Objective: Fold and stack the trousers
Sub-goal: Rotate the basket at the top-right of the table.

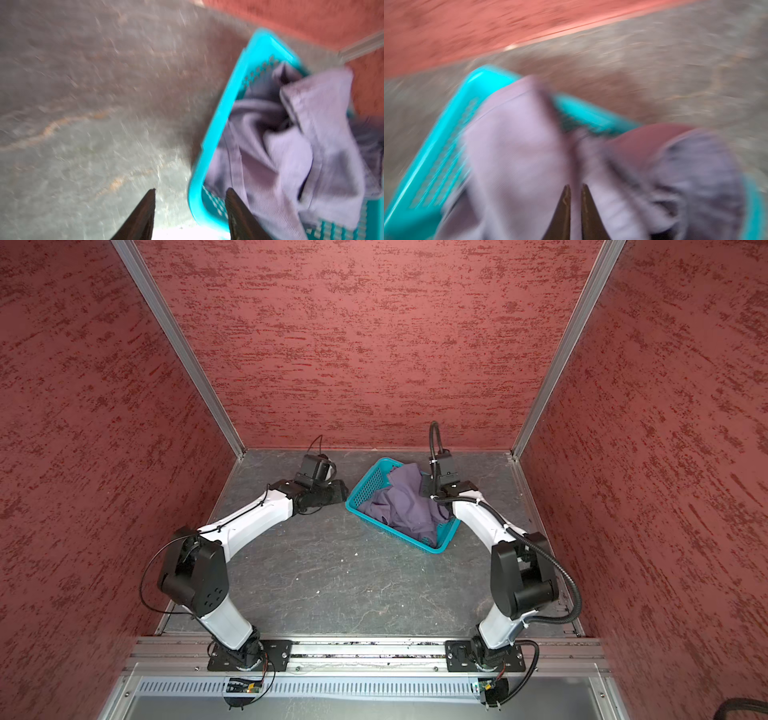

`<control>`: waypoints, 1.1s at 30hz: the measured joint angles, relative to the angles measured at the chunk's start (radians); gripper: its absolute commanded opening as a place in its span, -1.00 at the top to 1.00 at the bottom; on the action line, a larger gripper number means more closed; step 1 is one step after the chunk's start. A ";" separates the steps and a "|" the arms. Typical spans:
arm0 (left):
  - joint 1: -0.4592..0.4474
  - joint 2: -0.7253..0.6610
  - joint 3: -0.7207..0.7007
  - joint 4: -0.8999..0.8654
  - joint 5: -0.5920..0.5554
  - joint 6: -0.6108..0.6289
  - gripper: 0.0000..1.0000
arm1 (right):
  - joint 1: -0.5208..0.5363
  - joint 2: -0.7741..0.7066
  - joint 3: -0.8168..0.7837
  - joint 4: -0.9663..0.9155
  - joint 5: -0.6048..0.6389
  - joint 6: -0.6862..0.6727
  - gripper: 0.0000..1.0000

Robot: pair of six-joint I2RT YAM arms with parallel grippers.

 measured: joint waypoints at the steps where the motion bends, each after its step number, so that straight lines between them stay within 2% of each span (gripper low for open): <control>1: 0.020 0.012 0.023 0.002 0.012 0.000 -0.18 | 0.036 -0.028 -0.034 0.012 -0.017 0.000 0.15; 2: 0.037 0.030 0.048 0.007 0.026 -0.001 -0.19 | 0.061 -0.047 -0.063 0.023 -0.040 0.016 -0.21; 3: 0.055 0.051 0.068 0.014 0.036 -0.003 -0.20 | 0.091 -0.071 -0.106 0.037 -0.063 0.029 -0.36; 4: 0.067 0.072 0.085 0.022 0.048 -0.006 -0.20 | 0.104 -0.094 -0.156 0.055 -0.084 0.040 -0.75; 5: 0.074 0.094 0.099 0.027 0.061 -0.011 -0.22 | 0.105 -0.113 -0.201 0.068 -0.093 0.055 -0.97; 9: 0.054 0.181 0.131 0.042 0.115 -0.032 -0.28 | 0.085 -0.180 -0.365 0.068 -0.078 0.101 -0.98; 16: -0.040 0.224 0.102 0.054 0.180 -0.076 -0.35 | 0.010 -0.208 -0.344 0.063 -0.045 0.100 -0.98; 24: -0.106 0.217 -0.017 0.082 0.252 -0.192 -0.35 | -0.108 0.017 -0.137 0.068 -0.076 0.051 -0.97; 33: -0.262 0.231 0.052 0.082 0.311 -0.304 -0.36 | -0.133 0.239 0.051 0.063 -0.120 0.033 -0.97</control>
